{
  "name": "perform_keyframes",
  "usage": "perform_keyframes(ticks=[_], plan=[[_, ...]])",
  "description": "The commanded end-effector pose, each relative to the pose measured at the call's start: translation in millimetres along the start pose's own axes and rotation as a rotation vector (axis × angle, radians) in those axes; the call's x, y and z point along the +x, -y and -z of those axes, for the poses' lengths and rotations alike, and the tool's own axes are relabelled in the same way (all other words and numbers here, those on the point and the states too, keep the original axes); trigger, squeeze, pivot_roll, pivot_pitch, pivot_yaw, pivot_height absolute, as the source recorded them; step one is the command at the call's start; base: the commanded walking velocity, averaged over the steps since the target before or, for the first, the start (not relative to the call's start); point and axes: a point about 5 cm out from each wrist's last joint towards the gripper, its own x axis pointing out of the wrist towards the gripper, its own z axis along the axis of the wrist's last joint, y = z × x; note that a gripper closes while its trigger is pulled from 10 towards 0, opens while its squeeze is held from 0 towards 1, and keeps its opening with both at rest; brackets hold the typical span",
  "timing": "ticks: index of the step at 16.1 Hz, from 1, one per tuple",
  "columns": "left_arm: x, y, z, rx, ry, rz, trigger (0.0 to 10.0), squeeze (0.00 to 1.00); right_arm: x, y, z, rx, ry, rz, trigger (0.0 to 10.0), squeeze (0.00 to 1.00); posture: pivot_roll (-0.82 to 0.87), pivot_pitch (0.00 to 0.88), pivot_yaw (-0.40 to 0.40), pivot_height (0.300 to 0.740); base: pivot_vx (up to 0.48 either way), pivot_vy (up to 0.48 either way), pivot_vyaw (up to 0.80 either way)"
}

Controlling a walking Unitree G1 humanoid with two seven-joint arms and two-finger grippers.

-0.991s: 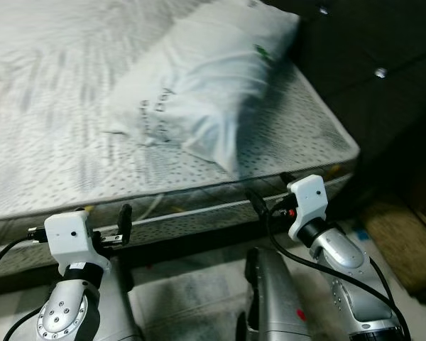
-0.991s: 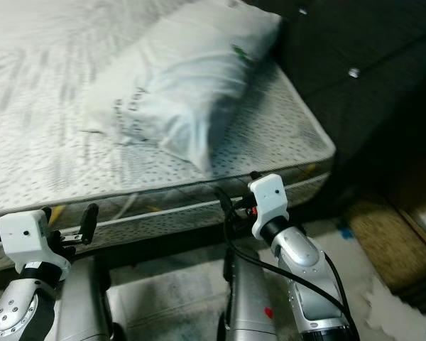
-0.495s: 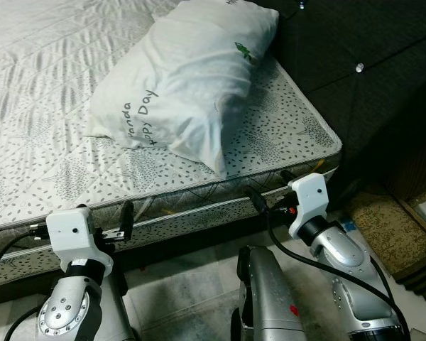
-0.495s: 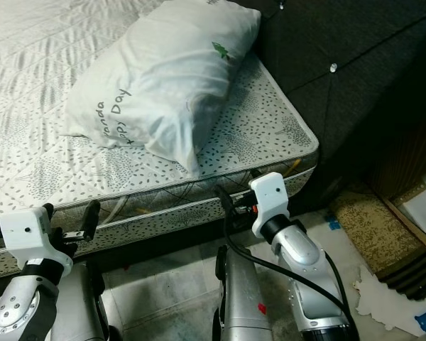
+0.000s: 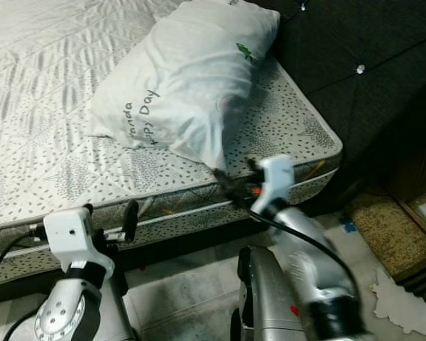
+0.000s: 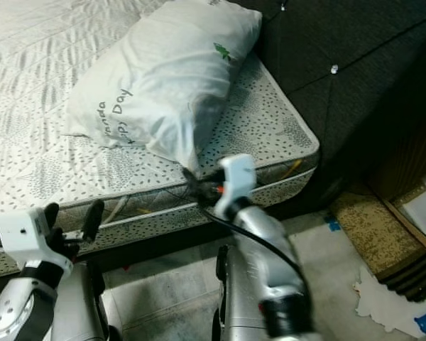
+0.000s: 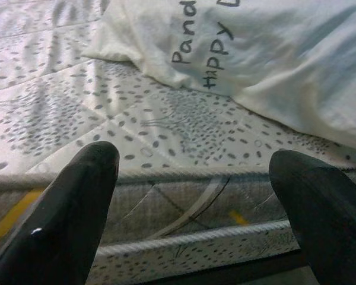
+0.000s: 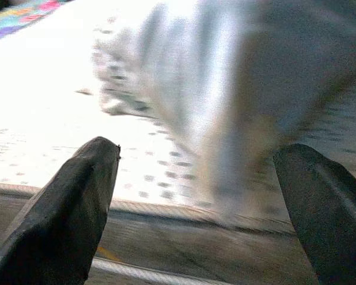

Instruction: Clean up the room

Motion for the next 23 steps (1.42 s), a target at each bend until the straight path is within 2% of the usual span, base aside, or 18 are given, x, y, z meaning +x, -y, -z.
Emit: perform_keyframes(ticks=[1,3,6,11,13,18,20,23], plan=[[-6.0,0.8,-5,0.0,0.006,0.004,10.0,0.0,9.4,-14.2,3,0.02,-0.002,-0.046,10.0,0.0,0.06,0.196,-0.099,0.491,0.0,0.0,0.0],[-8.5,0.4,-5,-0.001,0.005,0.003,10.0,0.0,16.0,-19.7,1,0.028,0.013,-0.042,10.0,0.0,0.08,0.197,-0.104,0.491,0.0,0.0,0.0],[-18.4,-1.0,-8,0.006,0.002,-0.015,10.0,0.0,39.1,-24.4,-14,0.011,0.097,0.063,10.0,0.0,0.12,0.21,-0.115,0.491,0.0,0.0,0.0],[-30.7,3.8,-7,-0.01,-0.024,-0.032,10.0,0.0,64.8,-40.2,-28,-0.021,0.147,0.08,10.0,0.0,0.14,0.244,-0.123,0.491,0.0,0.0,0.0],[-34.9,5.8,-7,-0.017,-0.03,-0.037,10.0,0.0,67.4,-41.7,-31,-0.02,0.161,0.094,10.0,0.0,0.14,0.26,-0.131,0.491,0.0,0.0,0.0],[-56.4,13.9,-9,-0.053,-0.067,-0.053,10.0,0.0,74.7,-55.7,-32,-0.015,0.191,0.143,10.0,0.0,0.16,0.304,-0.147,0.491,0.0,0.0,0.0],[-60.6,16.4,-8,-0.059,-0.078,-0.052,10.0,0.0,77.0,-54.9,-38,-0.052,0.211,0.168,10.0,0.0,0.17,0.309,-0.148,0.491,0.0,0.0,0.0],[-64.5,17.6,-8,-0.066,-0.096,-0.057,10.0,0.0,84.2,-36.5,-55,-0.088,0.234,0.266,10.0,0.0,0.17,0.324,-0.153,0.491,0.0,0.0,0.0]])
